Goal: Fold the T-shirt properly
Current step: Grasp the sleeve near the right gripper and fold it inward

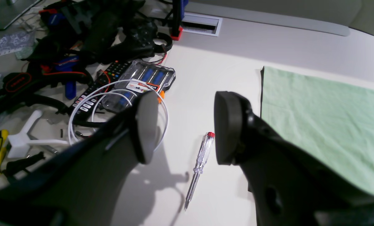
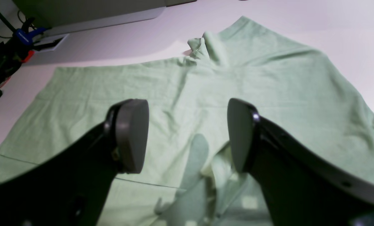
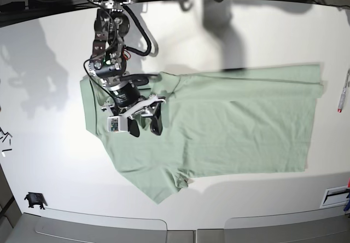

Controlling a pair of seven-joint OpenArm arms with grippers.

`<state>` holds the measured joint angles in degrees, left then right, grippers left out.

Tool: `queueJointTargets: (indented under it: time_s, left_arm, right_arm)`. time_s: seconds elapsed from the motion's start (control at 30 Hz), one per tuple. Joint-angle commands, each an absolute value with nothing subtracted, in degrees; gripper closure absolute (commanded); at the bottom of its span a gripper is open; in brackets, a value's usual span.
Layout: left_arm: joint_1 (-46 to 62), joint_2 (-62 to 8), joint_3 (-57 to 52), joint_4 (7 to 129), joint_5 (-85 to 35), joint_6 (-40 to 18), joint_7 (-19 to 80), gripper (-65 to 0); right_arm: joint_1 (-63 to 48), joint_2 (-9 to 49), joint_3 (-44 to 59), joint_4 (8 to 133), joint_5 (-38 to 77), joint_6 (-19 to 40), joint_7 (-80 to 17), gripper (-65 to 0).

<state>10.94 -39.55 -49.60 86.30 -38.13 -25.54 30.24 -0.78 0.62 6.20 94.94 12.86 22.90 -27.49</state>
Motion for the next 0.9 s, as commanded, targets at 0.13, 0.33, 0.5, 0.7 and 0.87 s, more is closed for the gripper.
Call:
queueJointTargets:
  time_s: [0.13,0.33,0.5,0.7,0.87]
  left_arm:
    - [10.72,-40.75,-50.19,87.09,-40.05,-25.56,29.78,-27.0]
    - [12.91,-37.19,-49.23,87.09,-48.58,-33.39,37.1,-20.3]
    - [16.14,-33.39,-40.29,87.09,-49.98,-38.39,37.65,0.0]
    - [14.81,-30.79,-25.8,87.09,-39.16,-38.48,33.12,0.0]
    - [12.19,-28.01,-19.05,86.46,-23.09,-28.62,28.14,0.0]
  right_arm:
    - [1.13,0.51,6.37,96.01,13.47,22.92,-26.35,-37.0]
    - [1.21,0.64,6.46,96.92,14.06,22.9,-35.75,0.0]
    - [-0.25,1.56,6.46,97.3,13.65,22.92,-39.97,0.0]
    - [-4.21,1.93,8.16,97.27,13.41,22.94,-39.31,0.0]
    - [-5.23,2.57,12.93,95.92,6.31,22.92,-33.91,0.0]
